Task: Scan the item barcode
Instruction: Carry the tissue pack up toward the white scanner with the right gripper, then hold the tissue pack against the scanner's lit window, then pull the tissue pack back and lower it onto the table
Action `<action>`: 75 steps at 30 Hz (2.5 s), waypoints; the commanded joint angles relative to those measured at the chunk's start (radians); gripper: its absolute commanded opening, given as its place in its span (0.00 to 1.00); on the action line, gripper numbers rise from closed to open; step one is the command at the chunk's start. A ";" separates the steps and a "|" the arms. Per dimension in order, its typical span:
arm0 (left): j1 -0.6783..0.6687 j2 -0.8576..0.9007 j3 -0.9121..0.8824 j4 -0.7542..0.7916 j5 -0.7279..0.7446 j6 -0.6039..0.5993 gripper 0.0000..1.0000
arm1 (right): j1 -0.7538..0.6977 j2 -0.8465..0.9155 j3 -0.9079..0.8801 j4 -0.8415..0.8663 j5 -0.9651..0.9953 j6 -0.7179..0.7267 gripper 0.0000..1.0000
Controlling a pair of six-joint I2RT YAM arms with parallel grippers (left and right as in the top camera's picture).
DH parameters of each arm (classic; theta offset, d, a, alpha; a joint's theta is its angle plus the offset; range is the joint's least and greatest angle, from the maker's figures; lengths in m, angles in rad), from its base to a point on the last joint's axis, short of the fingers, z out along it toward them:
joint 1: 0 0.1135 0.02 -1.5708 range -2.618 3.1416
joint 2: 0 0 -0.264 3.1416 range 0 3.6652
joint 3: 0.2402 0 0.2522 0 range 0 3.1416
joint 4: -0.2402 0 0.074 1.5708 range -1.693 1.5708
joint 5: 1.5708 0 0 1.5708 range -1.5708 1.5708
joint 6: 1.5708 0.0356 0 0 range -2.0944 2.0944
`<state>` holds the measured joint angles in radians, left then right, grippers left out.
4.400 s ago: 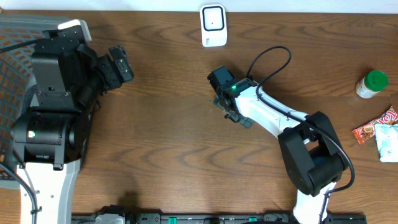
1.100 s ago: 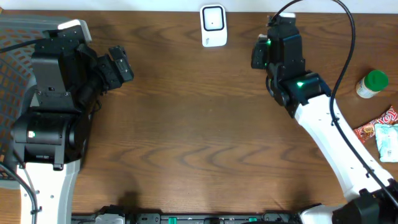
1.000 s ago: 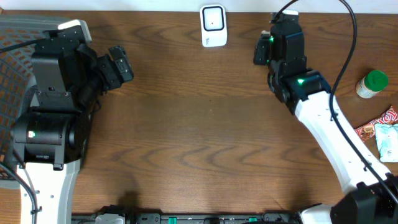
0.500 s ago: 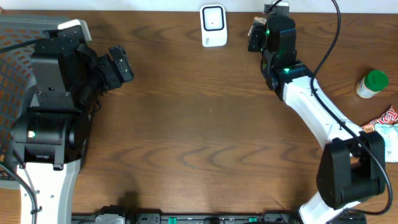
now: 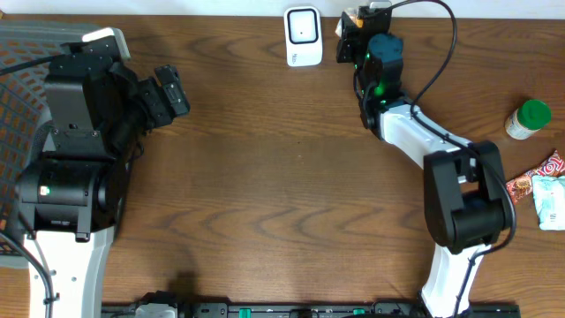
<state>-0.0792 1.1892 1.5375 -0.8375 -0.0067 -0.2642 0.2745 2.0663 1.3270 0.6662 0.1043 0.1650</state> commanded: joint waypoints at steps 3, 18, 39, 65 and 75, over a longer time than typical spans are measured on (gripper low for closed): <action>0.005 0.000 0.011 0.000 -0.013 0.009 0.98 | 0.022 0.071 0.042 0.083 -0.009 -0.016 0.31; 0.005 0.000 0.011 0.000 -0.013 0.009 0.98 | 0.068 0.405 0.513 -0.040 -0.009 -0.013 0.31; 0.005 0.000 0.011 0.000 -0.013 0.009 0.98 | 0.106 0.516 0.663 -0.208 -0.009 -0.013 0.25; 0.005 0.000 0.011 0.000 -0.013 0.009 0.98 | 0.048 -0.108 0.663 -1.693 0.046 0.095 0.25; 0.005 0.000 0.011 0.000 -0.013 0.009 0.98 | -0.025 -0.096 0.524 -1.951 0.027 0.182 0.29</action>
<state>-0.0792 1.1892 1.5375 -0.8375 -0.0071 -0.2642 0.2508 1.9591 1.9133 -1.2846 0.1318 0.3077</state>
